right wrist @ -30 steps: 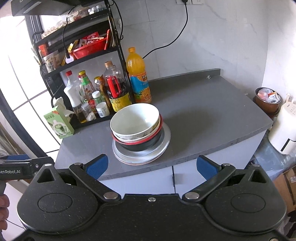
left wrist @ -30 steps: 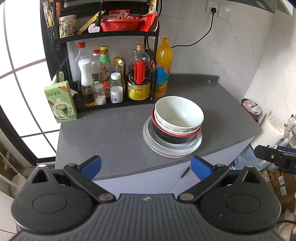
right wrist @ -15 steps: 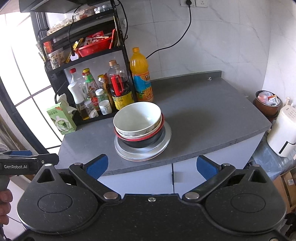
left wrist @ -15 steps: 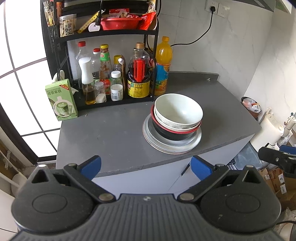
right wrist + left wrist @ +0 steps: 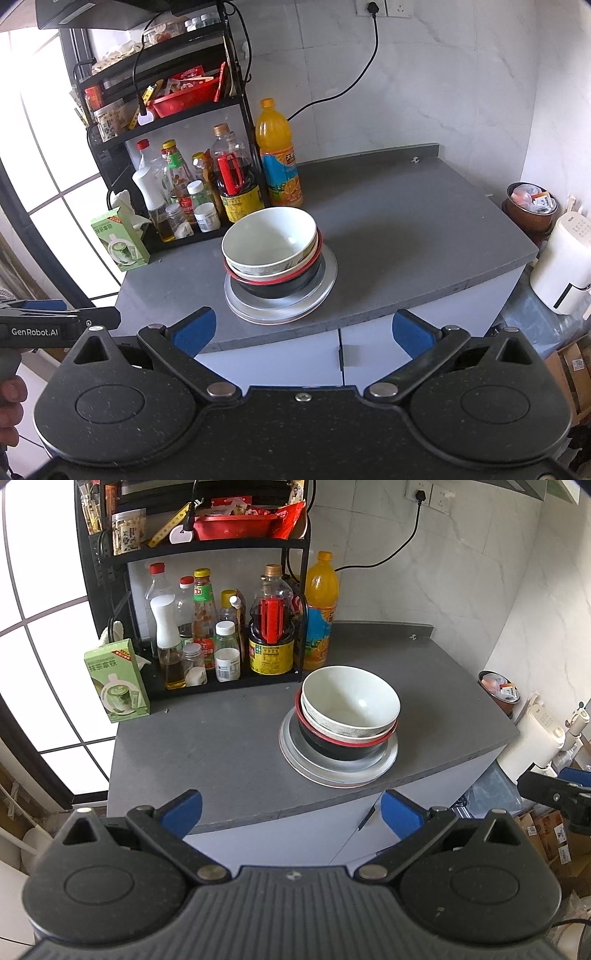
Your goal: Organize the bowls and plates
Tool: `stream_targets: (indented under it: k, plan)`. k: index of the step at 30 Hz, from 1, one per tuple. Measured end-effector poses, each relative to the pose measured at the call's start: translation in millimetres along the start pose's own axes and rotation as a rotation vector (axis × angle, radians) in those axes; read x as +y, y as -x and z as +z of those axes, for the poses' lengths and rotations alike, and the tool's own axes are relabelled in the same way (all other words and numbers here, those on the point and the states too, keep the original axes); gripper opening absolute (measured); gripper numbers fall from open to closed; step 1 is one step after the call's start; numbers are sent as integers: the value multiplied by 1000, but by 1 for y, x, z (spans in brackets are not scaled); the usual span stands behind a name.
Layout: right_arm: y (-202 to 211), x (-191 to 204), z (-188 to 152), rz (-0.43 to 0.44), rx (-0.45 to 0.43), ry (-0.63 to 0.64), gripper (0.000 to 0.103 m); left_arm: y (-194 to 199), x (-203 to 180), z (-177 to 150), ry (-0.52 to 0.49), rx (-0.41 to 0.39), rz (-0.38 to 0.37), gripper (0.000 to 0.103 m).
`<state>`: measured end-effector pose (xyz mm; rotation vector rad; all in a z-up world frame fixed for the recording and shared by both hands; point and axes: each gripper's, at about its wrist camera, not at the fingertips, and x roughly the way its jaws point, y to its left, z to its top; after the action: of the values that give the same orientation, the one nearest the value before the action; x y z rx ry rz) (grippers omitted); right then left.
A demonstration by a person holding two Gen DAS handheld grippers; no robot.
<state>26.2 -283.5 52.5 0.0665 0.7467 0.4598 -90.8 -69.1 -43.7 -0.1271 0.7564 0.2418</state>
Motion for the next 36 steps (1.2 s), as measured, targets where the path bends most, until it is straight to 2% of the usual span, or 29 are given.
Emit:
stream_targets:
  k: [36]
  plan:
    - [-15, -9, 6, -18, -2, -6, 103, -18, -15, 10, -19, 9, -6, 102]
